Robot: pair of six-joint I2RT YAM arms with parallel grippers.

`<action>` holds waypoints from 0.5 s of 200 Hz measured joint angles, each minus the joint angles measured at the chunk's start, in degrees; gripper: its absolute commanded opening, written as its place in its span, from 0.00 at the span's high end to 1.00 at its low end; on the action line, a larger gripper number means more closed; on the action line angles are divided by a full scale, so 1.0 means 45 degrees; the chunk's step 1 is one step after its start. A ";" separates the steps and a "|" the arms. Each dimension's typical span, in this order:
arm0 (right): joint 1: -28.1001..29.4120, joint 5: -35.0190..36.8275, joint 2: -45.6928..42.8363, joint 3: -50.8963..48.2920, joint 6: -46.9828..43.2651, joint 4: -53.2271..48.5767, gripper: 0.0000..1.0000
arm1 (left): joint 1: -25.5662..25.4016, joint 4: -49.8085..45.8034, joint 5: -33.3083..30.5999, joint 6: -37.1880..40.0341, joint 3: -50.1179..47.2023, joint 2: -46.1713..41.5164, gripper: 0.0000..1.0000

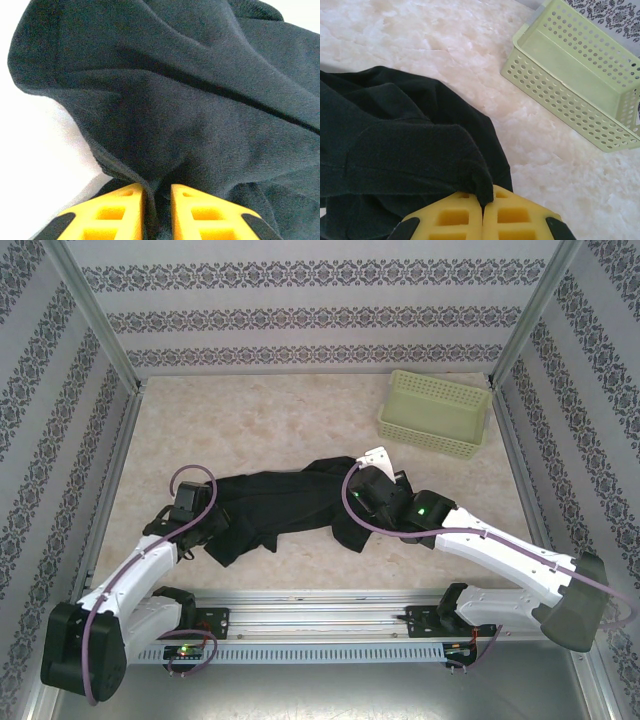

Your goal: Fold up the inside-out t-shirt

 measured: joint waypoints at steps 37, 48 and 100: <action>-0.0019 0.0000 0.0000 0.0000 0.0005 0.0000 1.00 | 0.0029 0.0044 0.0131 0.0185 0.0005 0.0544 0.97; -0.0019 0.0000 0.0000 0.0000 0.0005 0.0000 1.00 | 0.0063 0.0049 0.0146 0.0214 0.0005 0.0559 1.00; -0.0277 0.0117 0.0000 0.0617 -0.0272 -0.0437 1.00 | 0.0078 -0.0612 -0.0039 0.0563 0.1768 -0.0364 1.00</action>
